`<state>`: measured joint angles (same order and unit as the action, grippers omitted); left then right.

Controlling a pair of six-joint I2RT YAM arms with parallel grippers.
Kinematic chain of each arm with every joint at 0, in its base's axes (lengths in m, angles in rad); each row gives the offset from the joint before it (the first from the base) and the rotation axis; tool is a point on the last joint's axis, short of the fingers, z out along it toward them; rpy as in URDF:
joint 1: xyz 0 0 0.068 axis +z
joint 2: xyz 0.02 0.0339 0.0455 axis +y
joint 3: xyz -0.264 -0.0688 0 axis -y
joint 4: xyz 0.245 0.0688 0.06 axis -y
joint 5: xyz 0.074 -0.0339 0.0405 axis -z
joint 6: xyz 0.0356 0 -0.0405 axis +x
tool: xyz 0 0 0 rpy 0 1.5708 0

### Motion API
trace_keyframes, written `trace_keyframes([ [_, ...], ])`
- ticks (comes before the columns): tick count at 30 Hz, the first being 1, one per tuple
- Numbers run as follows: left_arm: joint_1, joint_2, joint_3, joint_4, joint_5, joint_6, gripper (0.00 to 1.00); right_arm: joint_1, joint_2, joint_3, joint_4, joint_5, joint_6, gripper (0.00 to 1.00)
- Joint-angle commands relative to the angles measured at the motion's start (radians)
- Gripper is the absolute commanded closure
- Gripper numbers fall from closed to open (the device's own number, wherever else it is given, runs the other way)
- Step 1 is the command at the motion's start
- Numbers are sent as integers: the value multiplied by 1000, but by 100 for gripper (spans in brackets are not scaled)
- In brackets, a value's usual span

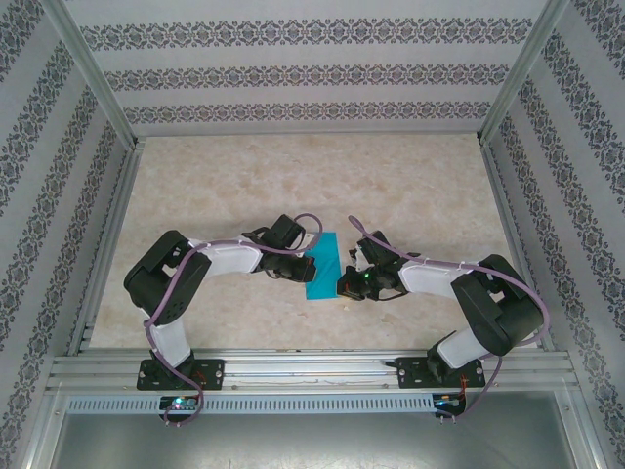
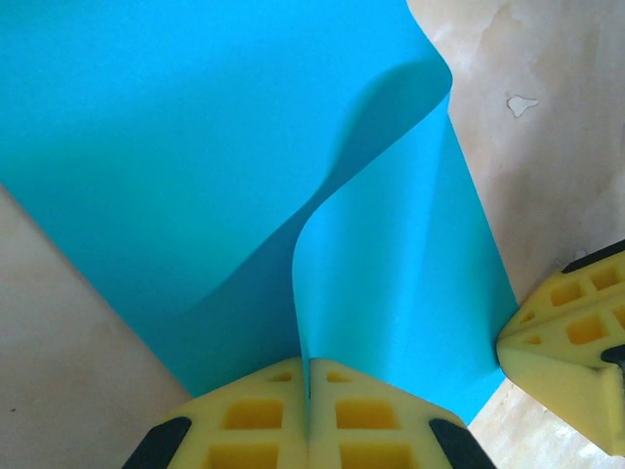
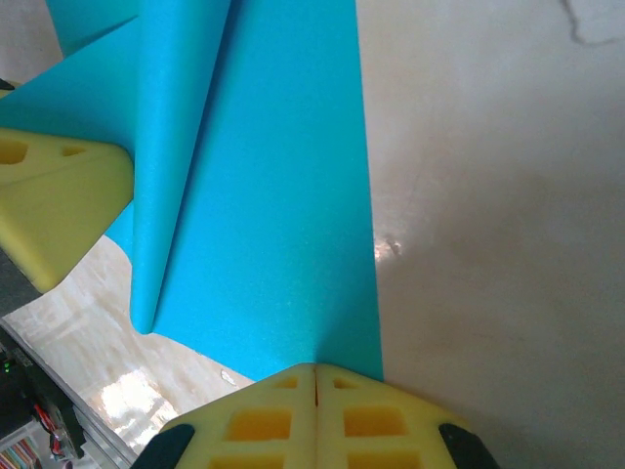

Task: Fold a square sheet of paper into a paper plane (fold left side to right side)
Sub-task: Fold the triangle a second time at the center of the table.

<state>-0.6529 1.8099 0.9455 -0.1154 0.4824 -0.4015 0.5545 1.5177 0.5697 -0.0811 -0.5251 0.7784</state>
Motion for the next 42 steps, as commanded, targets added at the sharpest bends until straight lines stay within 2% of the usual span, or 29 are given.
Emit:
trace_keyframes([
  [1, 12, 36, 21, -24, 2, 29, 99, 11, 27, -4, -62, 52, -22, 100],
  [9, 12, 48, 27, -52, -8, 45, 99, 5, -64, 15, -36, -2, -11, 100],
  [15, 10, 49, 27, -61, -10, 51, 99, -15, -133, 12, 82, -33, 44, 100],
  [21, 10, 50, 26, -64, -14, 52, 99, 9, -55, 44, 202, 5, 103, 100],
  [27, 10, 50, 27, -67, -12, 53, 99, 27, 37, 101, 248, 35, 114, 100],
  [42, 10, 54, 31, -73, -14, 56, 99, 35, 156, 127, 250, 43, 101, 100],
])
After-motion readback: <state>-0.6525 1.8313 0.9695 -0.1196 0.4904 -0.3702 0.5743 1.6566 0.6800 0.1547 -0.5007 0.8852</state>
